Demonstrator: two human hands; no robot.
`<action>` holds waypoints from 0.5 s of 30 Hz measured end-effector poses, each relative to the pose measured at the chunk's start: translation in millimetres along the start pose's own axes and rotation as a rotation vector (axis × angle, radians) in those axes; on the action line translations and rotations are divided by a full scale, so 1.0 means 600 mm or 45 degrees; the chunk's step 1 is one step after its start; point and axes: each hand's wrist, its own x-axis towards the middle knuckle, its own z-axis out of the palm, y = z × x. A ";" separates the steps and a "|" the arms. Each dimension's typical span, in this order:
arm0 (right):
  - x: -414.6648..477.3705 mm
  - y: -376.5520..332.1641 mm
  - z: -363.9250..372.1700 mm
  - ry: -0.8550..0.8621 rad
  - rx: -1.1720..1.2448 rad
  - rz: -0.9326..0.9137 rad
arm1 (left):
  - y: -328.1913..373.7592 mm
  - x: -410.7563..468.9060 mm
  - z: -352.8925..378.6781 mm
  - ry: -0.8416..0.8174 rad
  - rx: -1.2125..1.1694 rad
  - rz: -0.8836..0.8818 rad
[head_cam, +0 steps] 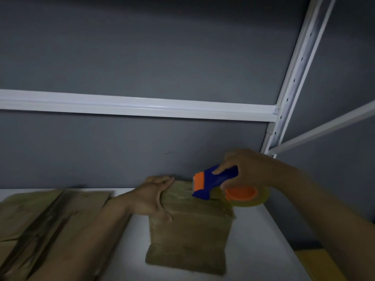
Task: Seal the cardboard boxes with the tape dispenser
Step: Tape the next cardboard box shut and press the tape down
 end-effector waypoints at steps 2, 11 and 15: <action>-0.007 0.007 0.005 -0.013 -0.051 0.003 | -0.013 -0.016 -0.010 -0.006 0.005 -0.046; 0.001 0.004 0.046 0.035 -0.054 0.004 | 0.044 -0.016 0.014 -0.088 0.487 0.015; 0.001 0.006 0.050 0.033 -0.027 0.017 | 0.115 -0.002 0.059 0.023 0.376 0.114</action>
